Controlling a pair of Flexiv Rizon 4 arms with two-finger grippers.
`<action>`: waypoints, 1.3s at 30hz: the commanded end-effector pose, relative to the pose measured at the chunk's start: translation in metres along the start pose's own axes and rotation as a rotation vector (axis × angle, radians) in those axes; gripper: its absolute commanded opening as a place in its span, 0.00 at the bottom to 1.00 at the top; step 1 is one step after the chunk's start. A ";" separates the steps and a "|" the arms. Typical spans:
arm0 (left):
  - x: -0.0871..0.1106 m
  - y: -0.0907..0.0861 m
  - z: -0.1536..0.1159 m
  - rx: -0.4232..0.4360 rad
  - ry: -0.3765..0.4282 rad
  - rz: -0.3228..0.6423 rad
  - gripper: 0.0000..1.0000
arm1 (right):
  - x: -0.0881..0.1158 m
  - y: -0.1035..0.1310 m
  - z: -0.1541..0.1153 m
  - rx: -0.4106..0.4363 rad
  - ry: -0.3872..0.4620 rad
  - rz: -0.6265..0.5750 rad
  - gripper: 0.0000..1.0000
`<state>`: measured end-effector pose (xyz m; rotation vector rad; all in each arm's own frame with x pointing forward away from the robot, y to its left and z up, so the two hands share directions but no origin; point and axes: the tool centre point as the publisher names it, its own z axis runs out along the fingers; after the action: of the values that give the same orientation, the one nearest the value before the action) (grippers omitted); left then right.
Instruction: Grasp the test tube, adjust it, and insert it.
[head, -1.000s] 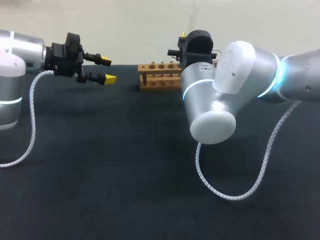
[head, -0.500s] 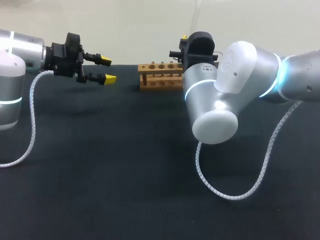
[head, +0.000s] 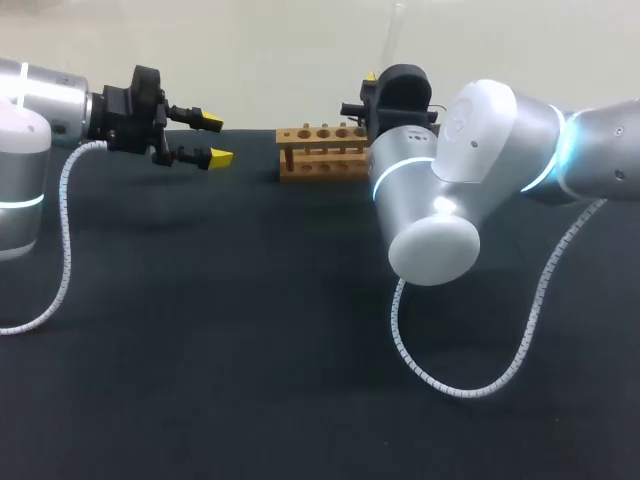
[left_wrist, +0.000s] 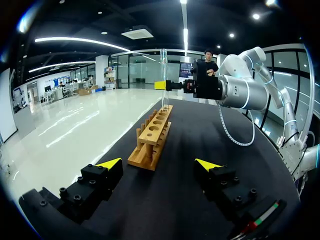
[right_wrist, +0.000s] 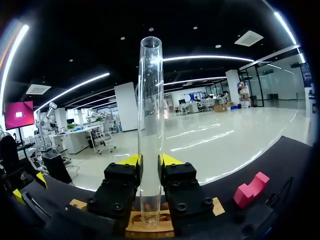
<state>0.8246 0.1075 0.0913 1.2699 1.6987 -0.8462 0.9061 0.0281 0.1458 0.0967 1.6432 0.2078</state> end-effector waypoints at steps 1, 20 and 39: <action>0.001 -0.001 0.000 -0.003 -0.004 0.003 1.00 | 0.002 -0.004 0.003 -0.063 -0.008 0.002 0.00; 0.001 -0.001 0.000 -0.003 -0.004 0.003 1.00 | 0.002 -0.013 0.006 -0.052 -0.016 0.009 0.00; 0.001 -0.001 0.000 -0.003 -0.004 0.003 1.00 | 0.013 -0.018 0.007 -0.047 -0.036 0.026 0.00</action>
<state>0.8246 0.1075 0.0913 1.2699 1.6987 -0.8462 0.9139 0.0148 0.1332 0.1388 1.6200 0.2057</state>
